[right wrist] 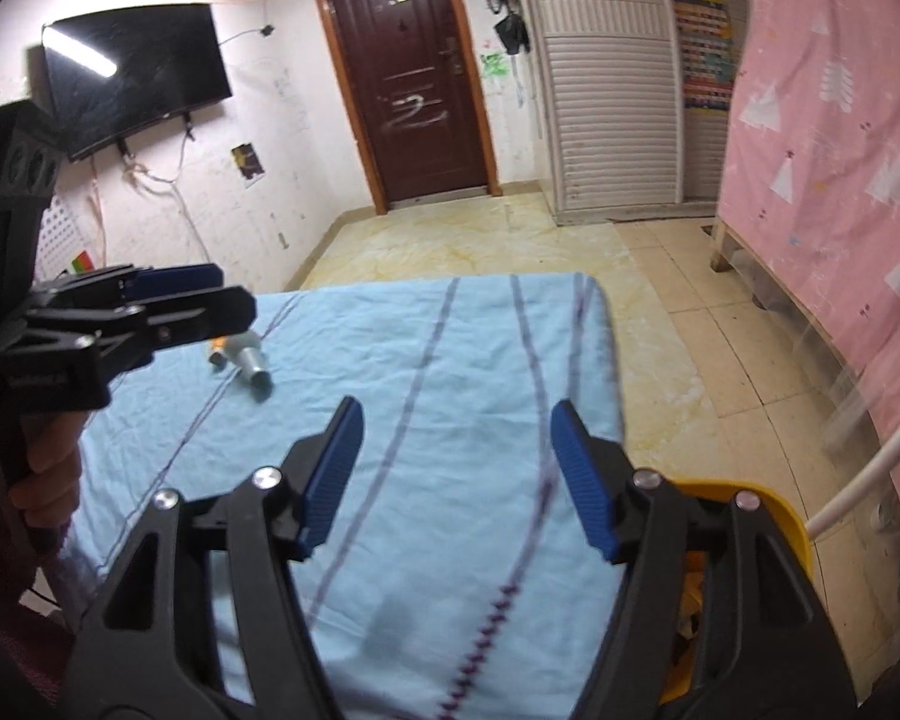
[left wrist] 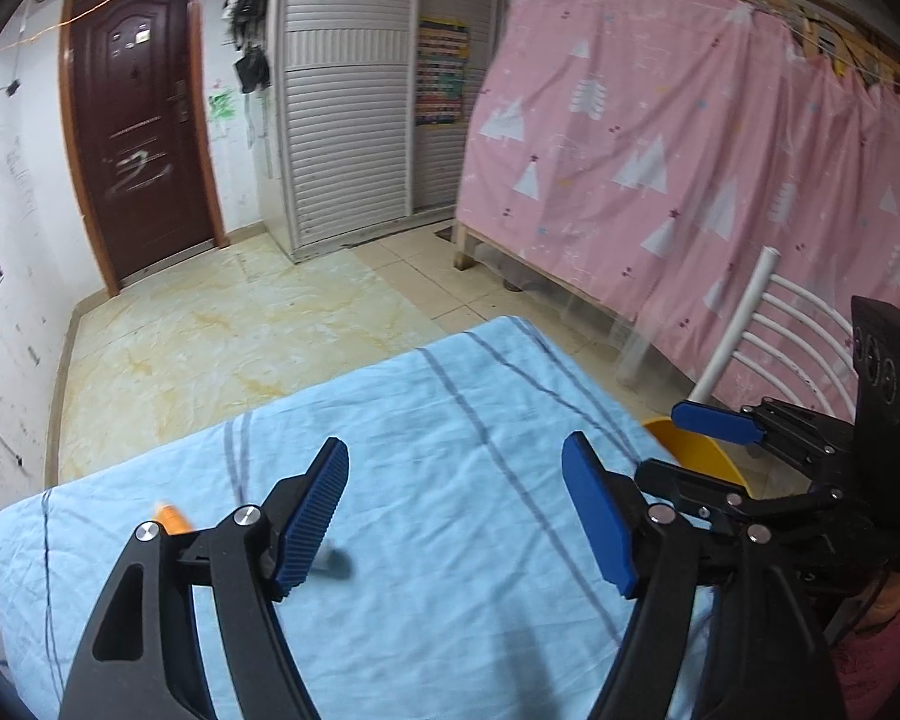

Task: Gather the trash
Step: 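Move both open tools back over the bed, then grasp the orange thread spool with the left tool while the right tool grasps the white cup, then lift the orange spool with the left tool while the right tool holds the white cup, then carry the spool and cup to the yellow bucket and release both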

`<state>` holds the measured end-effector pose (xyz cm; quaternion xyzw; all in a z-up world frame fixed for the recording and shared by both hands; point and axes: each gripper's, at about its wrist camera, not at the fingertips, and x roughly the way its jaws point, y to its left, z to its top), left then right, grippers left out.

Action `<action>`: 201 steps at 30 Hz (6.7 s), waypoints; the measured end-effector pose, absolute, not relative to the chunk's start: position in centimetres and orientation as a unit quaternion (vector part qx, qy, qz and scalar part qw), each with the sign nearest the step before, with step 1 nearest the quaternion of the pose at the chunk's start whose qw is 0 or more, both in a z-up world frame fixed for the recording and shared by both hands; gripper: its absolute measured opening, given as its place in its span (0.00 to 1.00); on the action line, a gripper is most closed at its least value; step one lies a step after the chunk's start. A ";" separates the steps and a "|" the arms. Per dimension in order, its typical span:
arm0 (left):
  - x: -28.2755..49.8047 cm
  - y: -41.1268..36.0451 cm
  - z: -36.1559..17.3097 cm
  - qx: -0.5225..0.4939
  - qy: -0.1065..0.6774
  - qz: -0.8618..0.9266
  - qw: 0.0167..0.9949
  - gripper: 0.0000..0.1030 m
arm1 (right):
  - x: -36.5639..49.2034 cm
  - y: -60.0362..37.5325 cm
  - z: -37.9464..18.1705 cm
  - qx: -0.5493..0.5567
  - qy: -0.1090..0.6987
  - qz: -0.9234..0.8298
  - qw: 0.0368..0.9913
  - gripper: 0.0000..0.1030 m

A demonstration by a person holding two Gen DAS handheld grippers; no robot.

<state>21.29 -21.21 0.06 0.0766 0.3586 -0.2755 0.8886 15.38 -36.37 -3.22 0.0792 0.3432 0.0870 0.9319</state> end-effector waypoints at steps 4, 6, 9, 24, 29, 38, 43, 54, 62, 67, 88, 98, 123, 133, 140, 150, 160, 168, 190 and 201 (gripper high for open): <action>22.3 -19.0 -0.2 0.066 0.363 -0.258 0.893 0.64 | 16.6 -34.1 -3.1 0.065 0.349 0.105 0.929 0.63; 22.7 -18.0 -0.4 0.062 0.366 -0.251 0.894 0.64 | 17.0 -33.0 -3.0 0.059 0.352 0.113 0.927 0.63; 23.4 -16.6 -0.7 0.055 0.369 -0.239 0.896 0.64 | 17.7 -31.4 -3.1 0.051 0.356 0.126 0.924 0.65; 29.0 -10.3 -5.1 -0.008 0.456 -0.119 0.882 0.64 | 20.9 -24.3 -4.0 0.001 0.382 0.183 0.906 0.67; 30.2 -9.5 -6.4 -0.012 0.478 -0.102 0.872 0.64 | 22.4 -22.5 -4.5 -0.012 0.393 0.194 0.899 0.67; 31.6 -9.4 -7.6 0.016 0.488 -0.066 0.870 0.64 | 24.3 -20.5 -5.3 -0.038 0.409 0.216 0.886 0.67; 32.1 -10.0 -7.7 0.041 0.485 -0.039 0.872 0.58 | 25.5 -19.6 -5.5 -0.050 0.415 0.225 0.880 0.67; 31.2 -10.5 -7.1 0.042 0.478 -0.037 0.876 0.19 | 27.5 -18.9 -5.8 -0.048 0.429 0.232 0.872 0.52; 31.1 -10.0 -7.2 0.042 0.475 -0.041 0.878 0.19 | 27.8 -17.8 -5.9 -0.063 0.432 0.236 0.868 0.29; 30.7 -10.0 -7.1 0.037 0.473 -0.044 0.879 0.16 | 27.5 -18.5 -5.6 -0.047 0.424 0.230 0.875 0.28; 24.7 -11.6 -4.8 0.047 0.451 -0.066 0.889 0.11 | 21.5 -22.9 -2.1 0.000 0.365 0.210 0.907 0.28; 21.7 -12.8 -2.3 0.068 0.419 -0.079 0.902 0.08 | 18.8 -24.9 -0.8 0.017 0.343 0.196 0.919 0.28; 20.2 -14.9 -2.2 0.107 0.406 -0.080 0.904 0.08 | 16.6 -27.4 -1.1 0.036 0.337 0.179 0.924 0.28; 20.8 -14.4 -2.2 0.096 0.411 -0.082 0.903 0.12 | 16.4 -27.4 -1.5 0.039 0.339 0.180 0.922 0.28; 21.7 -13.4 -3.1 0.077 0.430 -0.068 0.897 0.50 | 16.3 -27.5 -1.6 0.041 0.340 0.178 0.922 0.28; 23.4 -10.5 -6.6 0.045 0.485 -0.046 0.872 0.50 | 16.4 -27.4 -1.7 0.042 0.344 0.177 0.921 0.28; 23.1 -10.2 -7.4 0.060 0.484 -0.049 0.872 0.47 | 16.5 -27.6 -1.9 0.044 0.345 0.178 0.921 0.28; 22.0 -11.8 -6.0 0.062 0.469 -0.061 0.879 0.47 | 16.0 -28.4 -1.6 0.051 0.335 0.173 0.925 0.28; 15.1 -30.7 1.4 0.084 0.365 -0.297 0.878 0.47 | 7.7 -42.5 -1.0 0.112 0.278 0.028 0.953 0.29; 13.3 -37.9 0.5 0.092 0.341 -0.401 0.845 0.47 | 6.2 -48.3 -5.5 0.154 0.311 -0.046 0.937 0.29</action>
